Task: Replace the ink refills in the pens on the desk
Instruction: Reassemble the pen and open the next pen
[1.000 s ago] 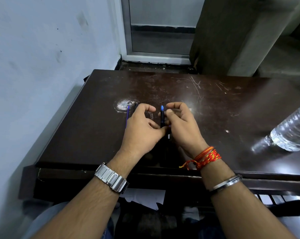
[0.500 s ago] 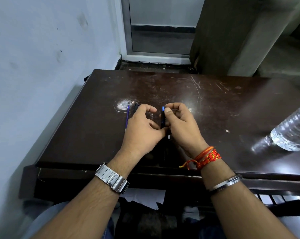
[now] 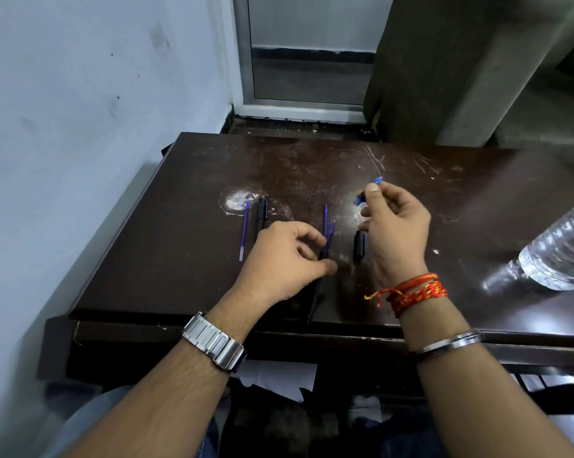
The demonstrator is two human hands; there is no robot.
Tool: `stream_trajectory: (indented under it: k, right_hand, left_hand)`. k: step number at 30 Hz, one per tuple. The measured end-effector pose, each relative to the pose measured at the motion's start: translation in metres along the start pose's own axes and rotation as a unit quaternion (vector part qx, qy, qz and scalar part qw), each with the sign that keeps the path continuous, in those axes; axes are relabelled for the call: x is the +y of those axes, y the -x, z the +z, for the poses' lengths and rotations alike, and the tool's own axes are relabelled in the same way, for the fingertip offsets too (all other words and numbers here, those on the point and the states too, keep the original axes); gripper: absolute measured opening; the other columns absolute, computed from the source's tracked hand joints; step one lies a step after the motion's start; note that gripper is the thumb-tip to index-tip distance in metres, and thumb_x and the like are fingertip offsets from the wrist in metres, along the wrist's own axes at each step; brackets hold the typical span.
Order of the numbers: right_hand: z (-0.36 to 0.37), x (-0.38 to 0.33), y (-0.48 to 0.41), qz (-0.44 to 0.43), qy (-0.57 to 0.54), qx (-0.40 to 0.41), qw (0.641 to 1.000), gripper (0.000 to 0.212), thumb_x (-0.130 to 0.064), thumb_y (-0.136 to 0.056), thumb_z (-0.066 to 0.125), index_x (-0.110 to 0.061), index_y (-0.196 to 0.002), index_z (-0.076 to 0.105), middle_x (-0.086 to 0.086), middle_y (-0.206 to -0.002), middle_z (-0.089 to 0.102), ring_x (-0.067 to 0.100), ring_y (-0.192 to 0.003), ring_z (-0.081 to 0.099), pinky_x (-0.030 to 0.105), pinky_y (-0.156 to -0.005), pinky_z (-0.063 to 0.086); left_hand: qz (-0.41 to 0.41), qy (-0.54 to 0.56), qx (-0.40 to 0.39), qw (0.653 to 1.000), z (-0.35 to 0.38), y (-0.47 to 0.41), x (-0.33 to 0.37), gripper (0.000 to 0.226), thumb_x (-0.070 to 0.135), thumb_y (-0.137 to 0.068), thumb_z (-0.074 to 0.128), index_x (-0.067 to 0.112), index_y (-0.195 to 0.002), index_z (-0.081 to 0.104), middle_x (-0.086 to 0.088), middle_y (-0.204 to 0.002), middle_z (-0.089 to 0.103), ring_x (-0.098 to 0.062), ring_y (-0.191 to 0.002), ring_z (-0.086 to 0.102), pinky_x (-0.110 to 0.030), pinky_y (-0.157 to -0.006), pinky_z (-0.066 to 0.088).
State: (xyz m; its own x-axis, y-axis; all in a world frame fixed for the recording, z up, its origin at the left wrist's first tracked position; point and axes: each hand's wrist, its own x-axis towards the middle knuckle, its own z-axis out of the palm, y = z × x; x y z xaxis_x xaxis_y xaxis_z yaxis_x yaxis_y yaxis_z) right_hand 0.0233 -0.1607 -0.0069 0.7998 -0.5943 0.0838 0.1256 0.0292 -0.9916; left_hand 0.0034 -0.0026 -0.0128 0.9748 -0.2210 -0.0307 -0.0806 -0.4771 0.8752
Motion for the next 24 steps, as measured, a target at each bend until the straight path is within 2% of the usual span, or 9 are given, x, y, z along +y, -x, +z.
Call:
stream_trajectory:
  k: [2,5,8,9,11,14,17,20,24]
  right_hand:
    - [-0.009,0.0,-0.007,0.01,0.046,0.012,0.999,0.003,-0.024,-0.087,0.069,-0.022,-0.086,0.068,0.002,-0.078,0.073,0.008,-0.063,0.065,0.036,-0.069,0.057]
    - [-0.02,0.005,-0.012,0.028,0.234,-0.054,0.97,0.011,-0.028,-0.081,0.071,-0.018,-0.083,0.073,0.007,-0.079,0.074,0.024,-0.078,0.072,0.046,-0.079,0.059]
    - [-0.024,0.005,-0.013,0.017,0.319,-0.063,0.945,0.014,-0.028,-0.077,0.071,-0.016,-0.078,0.077,0.005,-0.07,0.073,0.021,-0.075,0.071,0.031,-0.072,0.059]
    - [-0.025,0.002,-0.013,0.01,0.347,-0.058,0.936,0.014,-0.027,-0.077,0.07,-0.016,-0.073,0.077,0.004,-0.067,0.071,0.02,-0.073,0.07,0.024,-0.065,0.054]
    - [-0.029,-0.001,-0.015,0.008,0.393,-0.055,0.918,0.017,-0.023,-0.079,0.067,-0.011,-0.07,0.076,0.007,-0.069,0.07,0.021,-0.074,0.064,0.022,-0.061,0.043]
    - [-0.032,-0.002,-0.015,0.039,0.422,-0.065,0.903,0.02,-0.02,-0.083,0.064,-0.006,-0.076,0.076,0.013,-0.076,0.069,0.024,-0.077,0.061,0.023,-0.064,0.041]
    - [-0.029,0.0,-0.014,0.059,0.446,-0.081,0.889,0.024,-0.025,-0.084,0.062,-0.005,-0.086,0.075,0.012,-0.08,0.066,0.02,-0.067,0.052,0.023,-0.065,0.039]
    - [-0.028,0.001,-0.015,0.077,0.45,-0.096,0.884,0.029,-0.029,-0.085,0.06,-0.004,-0.094,0.073,0.016,-0.091,0.068,0.023,-0.072,0.052,0.023,-0.067,0.04]
    - [-0.029,0.003,-0.017,0.08,0.451,-0.095,0.884,0.03,-0.028,-0.087,0.058,-0.003,-0.095,0.072,0.016,-0.091,0.065,0.019,-0.063,0.05,0.021,-0.063,0.04]
  left_hand:
    - [-0.007,0.005,0.017,1.0,-0.001,-0.001,-0.001,0.026,0.026,-0.067,0.092,0.027,-0.08,0.069,0.001,-0.06,0.074,0.0,-0.045,0.061,-0.02,-0.056,0.05]
    - [-0.026,0.008,0.05,0.998,-0.002,-0.002,-0.003,0.028,0.026,-0.067,0.093,0.026,-0.078,0.068,0.003,-0.058,0.072,0.0,-0.045,0.063,-0.022,-0.058,0.053]
    - [-0.035,0.005,0.059,0.998,-0.002,-0.002,-0.004,0.028,0.026,-0.066,0.093,0.025,-0.079,0.068,0.004,-0.058,0.072,0.0,-0.047,0.065,-0.026,-0.062,0.057]
    - [-0.036,0.004,0.06,0.998,-0.002,-0.002,-0.004,0.029,0.026,-0.066,0.093,0.025,-0.079,0.068,0.004,-0.058,0.072,-0.001,-0.047,0.065,-0.026,-0.062,0.058]
    - [-0.038,0.001,0.063,0.997,-0.002,-0.003,-0.004,0.029,0.027,-0.066,0.093,0.026,-0.078,0.067,0.004,-0.059,0.072,-0.001,-0.047,0.065,-0.025,-0.062,0.057]
    - [-0.042,-0.003,0.065,0.997,-0.002,-0.003,-0.003,0.029,0.027,-0.066,0.093,0.025,-0.079,0.067,0.002,-0.062,0.074,-0.005,-0.051,0.067,-0.028,-0.064,0.06]
    - [-0.046,0.0,0.063,0.997,-0.001,-0.003,-0.004,0.029,0.027,-0.066,0.093,0.025,-0.078,0.068,0.002,-0.061,0.073,-0.005,-0.051,0.067,-0.029,-0.065,0.061]
    - [-0.046,-0.004,0.059,0.997,0.0,-0.003,-0.004,0.028,0.026,-0.066,0.093,0.023,-0.077,0.068,0.004,-0.058,0.071,-0.003,-0.048,0.065,-0.029,-0.064,0.06]
    - [-0.047,-0.004,0.059,0.997,-0.001,-0.003,-0.005,0.028,0.027,-0.065,0.094,0.023,-0.077,0.069,0.005,-0.057,0.07,-0.001,-0.046,0.064,-0.026,-0.062,0.059]
